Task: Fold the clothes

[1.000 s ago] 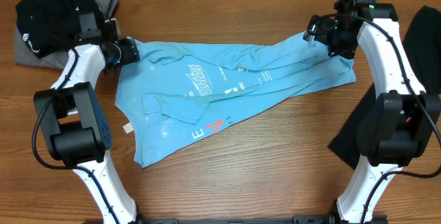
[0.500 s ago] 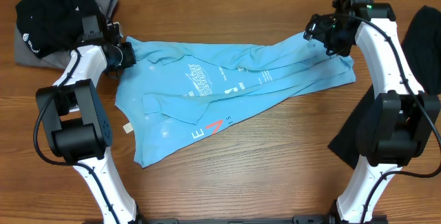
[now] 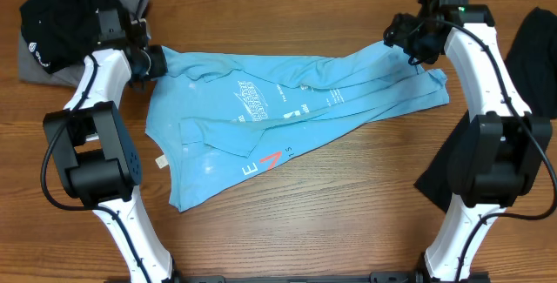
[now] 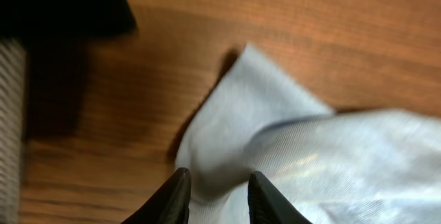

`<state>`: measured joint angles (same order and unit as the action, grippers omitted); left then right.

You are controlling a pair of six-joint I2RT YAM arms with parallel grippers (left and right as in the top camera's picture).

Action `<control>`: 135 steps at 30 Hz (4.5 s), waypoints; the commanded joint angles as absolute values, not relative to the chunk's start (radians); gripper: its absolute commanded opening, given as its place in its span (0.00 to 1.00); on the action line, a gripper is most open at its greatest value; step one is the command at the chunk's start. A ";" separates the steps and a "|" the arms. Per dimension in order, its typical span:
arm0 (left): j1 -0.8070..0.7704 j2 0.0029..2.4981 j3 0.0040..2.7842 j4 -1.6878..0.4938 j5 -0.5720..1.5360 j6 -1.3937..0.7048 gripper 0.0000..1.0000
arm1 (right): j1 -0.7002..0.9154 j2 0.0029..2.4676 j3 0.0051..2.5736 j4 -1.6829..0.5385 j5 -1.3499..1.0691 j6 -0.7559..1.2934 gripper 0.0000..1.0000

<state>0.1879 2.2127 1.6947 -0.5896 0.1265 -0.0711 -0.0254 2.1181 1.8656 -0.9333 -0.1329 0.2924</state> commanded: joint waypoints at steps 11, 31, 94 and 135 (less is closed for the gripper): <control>0.191 2.227 1.738 -0.622 0.101 -0.055 0.07 | -0.020 2.278 1.866 -0.909 -0.113 0.312 0.71; 0.191 2.231 1.737 -0.629 0.101 -0.054 0.39 | -0.020 2.301 1.866 -0.796 -0.017 0.285 0.63; 0.196 2.307 1.739 -0.632 0.044 -0.007 0.23 | 0.000 2.336 1.866 -0.769 0.068 0.310 0.38; 0.192 2.236 1.818 -0.744 0.011 -0.014 0.16 | -0.001 2.336 1.940 -0.813 0.070 0.353 0.04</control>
